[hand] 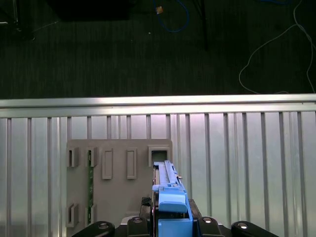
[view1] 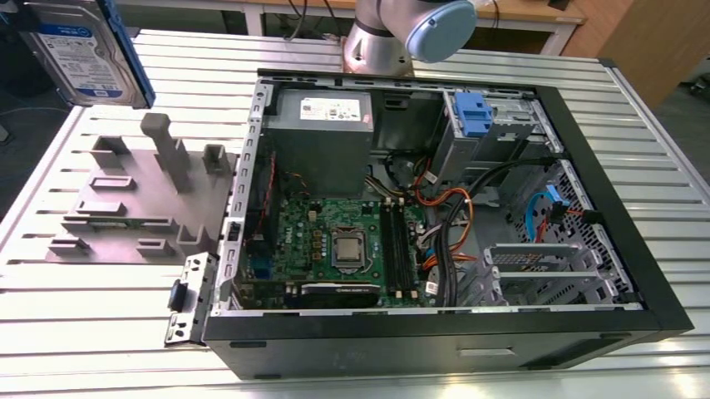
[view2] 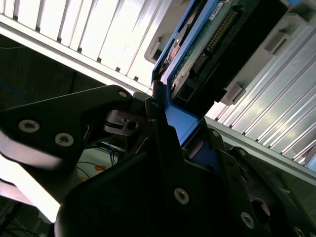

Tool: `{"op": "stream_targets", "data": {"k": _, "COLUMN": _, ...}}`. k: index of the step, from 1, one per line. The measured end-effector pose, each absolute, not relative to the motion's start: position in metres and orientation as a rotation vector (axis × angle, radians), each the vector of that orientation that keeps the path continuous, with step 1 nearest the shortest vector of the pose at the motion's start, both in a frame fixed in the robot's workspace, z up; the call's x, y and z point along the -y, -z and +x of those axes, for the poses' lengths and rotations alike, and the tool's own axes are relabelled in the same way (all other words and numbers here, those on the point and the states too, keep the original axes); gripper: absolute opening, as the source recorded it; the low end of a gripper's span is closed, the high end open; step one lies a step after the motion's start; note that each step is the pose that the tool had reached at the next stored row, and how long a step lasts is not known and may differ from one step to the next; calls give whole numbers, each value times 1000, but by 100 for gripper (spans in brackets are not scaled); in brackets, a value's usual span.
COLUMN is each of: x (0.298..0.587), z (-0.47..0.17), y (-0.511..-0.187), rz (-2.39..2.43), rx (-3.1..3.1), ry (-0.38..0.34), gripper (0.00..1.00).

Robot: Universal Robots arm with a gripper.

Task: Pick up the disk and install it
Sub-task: 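Pick up the disk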

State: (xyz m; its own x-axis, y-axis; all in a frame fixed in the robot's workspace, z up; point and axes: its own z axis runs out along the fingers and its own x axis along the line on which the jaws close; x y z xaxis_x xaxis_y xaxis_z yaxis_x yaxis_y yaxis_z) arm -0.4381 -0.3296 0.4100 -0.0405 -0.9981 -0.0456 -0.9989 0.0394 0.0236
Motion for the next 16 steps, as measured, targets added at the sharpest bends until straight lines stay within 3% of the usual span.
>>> {"op": "stream_targets", "data": {"k": 16, "x": 330, "z": -438, "y": -413, "rz": -2164, "rx": -2253, "ry": -76, "gripper": 37}}
